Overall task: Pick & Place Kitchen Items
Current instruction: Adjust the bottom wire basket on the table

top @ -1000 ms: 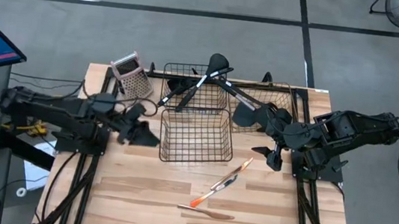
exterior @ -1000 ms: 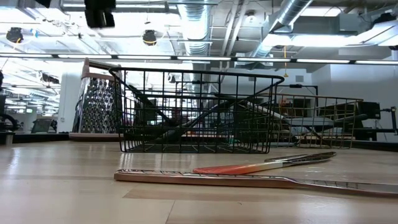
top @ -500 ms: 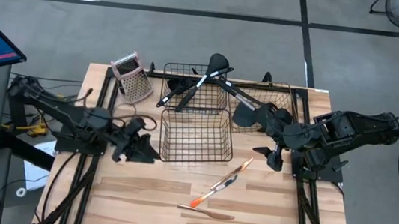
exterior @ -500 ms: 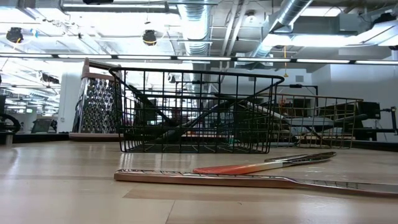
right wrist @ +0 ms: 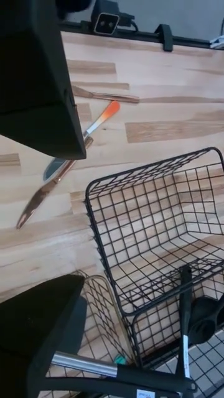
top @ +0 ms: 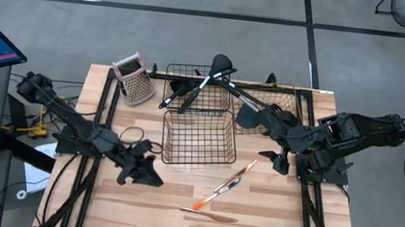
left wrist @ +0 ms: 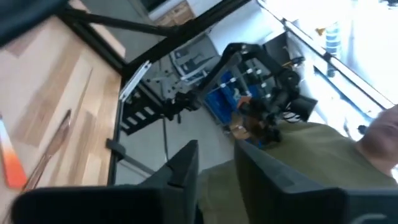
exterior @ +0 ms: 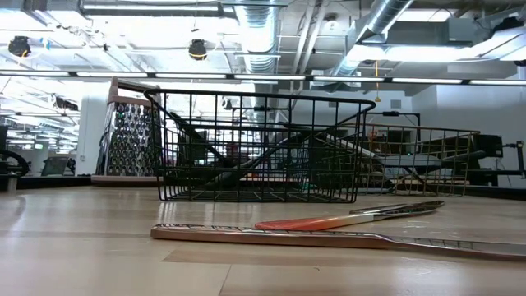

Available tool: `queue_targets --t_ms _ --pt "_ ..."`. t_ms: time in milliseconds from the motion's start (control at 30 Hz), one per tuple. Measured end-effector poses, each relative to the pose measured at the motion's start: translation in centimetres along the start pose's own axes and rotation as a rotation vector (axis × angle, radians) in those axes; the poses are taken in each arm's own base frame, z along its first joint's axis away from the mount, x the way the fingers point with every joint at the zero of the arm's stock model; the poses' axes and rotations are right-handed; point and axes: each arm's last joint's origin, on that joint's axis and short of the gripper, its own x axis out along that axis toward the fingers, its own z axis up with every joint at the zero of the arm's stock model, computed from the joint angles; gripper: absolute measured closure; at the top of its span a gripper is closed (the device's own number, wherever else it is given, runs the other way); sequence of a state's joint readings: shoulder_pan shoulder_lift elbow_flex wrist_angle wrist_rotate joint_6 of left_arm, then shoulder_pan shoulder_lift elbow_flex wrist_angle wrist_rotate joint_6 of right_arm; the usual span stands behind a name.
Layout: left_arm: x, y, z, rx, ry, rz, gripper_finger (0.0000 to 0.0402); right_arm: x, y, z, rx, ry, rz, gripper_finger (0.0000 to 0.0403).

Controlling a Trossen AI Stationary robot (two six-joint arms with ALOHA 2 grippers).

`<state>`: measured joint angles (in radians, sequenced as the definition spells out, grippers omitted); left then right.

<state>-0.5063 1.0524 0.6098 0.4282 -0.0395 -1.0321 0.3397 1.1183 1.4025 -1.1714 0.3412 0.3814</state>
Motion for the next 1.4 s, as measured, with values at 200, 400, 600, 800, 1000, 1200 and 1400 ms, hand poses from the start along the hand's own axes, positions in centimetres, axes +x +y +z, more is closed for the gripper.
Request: queue_targets --t_ms 200,400,600,800,1000,1200,1400 --pt "1.2 0.6 -2.2 -0.014 0.076 0.047 0.0395 0.0 0.0 0.0 0.098 -0.001 0.001 0.0085" --pt "2.4 1.8 -4.3 0.004 0.119 0.124 0.0401 -0.1 0.4 -0.2 0.179 0.007 0.019 0.0085" --pt "3.3 3.2 -5.5 0.097 0.084 0.231 0.0401 -0.3 1.1 -0.4 0.209 0.022 0.064 0.0085" --pt "4.1 4.8 -6.1 0.151 -0.021 0.373 0.0401 0.4 2.0 -0.4 0.225 0.052 0.065 0.0085" --pt "4.5 6.2 -6.5 0.199 -0.149 0.509 0.0401 2.0 3.9 -0.5 0.167 0.112 0.062 0.0085" --pt "4.4 6.9 -6.7 0.232 -0.159 0.581 0.0401 3.9 6.1 -0.9 0.099 0.194 0.072 0.0085" --pt "3.9 7.6 -6.6 0.283 -0.193 0.686 0.0401 5.0 8.0 -1.5 0.042 0.257 0.093 0.0085"
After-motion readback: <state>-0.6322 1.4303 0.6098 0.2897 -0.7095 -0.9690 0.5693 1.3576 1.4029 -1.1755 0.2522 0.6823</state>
